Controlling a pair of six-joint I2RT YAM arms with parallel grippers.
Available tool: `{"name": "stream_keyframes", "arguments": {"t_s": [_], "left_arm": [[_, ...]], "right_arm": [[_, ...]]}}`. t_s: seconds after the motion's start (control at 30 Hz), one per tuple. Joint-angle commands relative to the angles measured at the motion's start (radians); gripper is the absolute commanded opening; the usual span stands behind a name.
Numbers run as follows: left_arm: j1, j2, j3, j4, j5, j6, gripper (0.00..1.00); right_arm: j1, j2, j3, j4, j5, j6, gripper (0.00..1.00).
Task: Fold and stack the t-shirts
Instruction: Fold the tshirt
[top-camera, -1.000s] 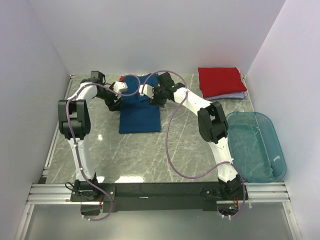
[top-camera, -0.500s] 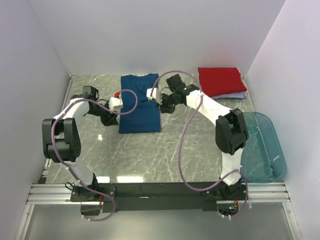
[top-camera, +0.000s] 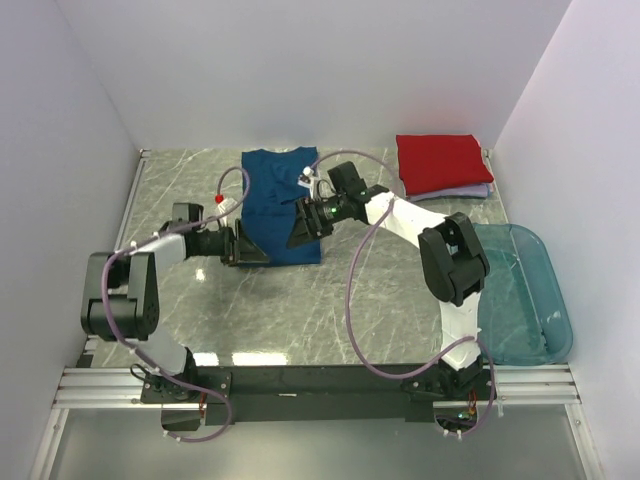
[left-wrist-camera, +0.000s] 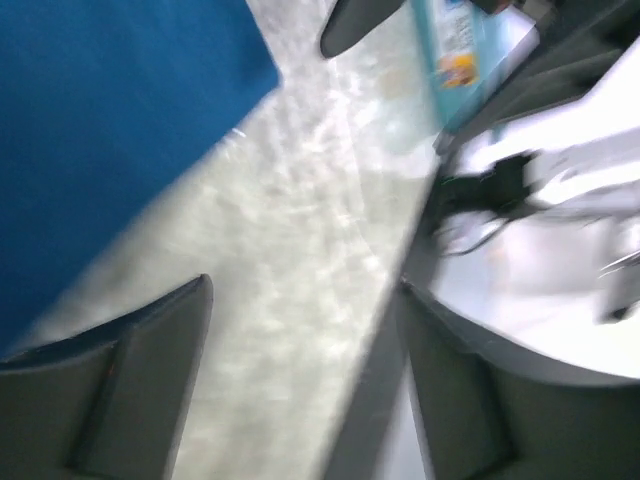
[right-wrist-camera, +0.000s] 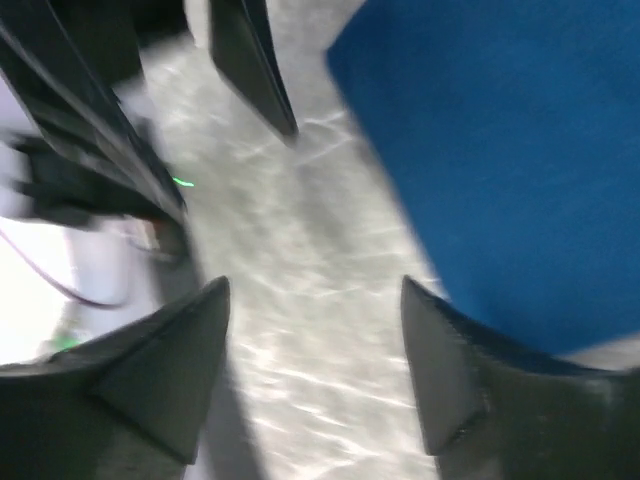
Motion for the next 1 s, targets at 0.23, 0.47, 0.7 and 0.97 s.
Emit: {"name": "stream_keyframes", "arguments": {"t_s": [0.23,0.47,0.7,0.97], "left_arm": [[-0.07,-0.041,-0.245,0.913,-0.032,-0.99,0.99],[-0.126,0.114,-0.28,1.256,-0.078,-1.179,0.99],[-0.122,0.226,-0.265,1.262,-0.081,-1.12,0.99],[-0.064,0.28,-0.272,1.101,-0.135,-0.998,1.0]], "right_arm": [[0.016,0.02,-0.181,0.61,-0.181,0.739,0.89],[0.017,0.097,-0.218,0.829,-0.181,0.917,0.91],[0.019,0.172,-0.284,1.035,-0.152,1.069,0.92],[-0.004,0.186,-0.342,0.886,-0.089,0.945,0.93]]}}
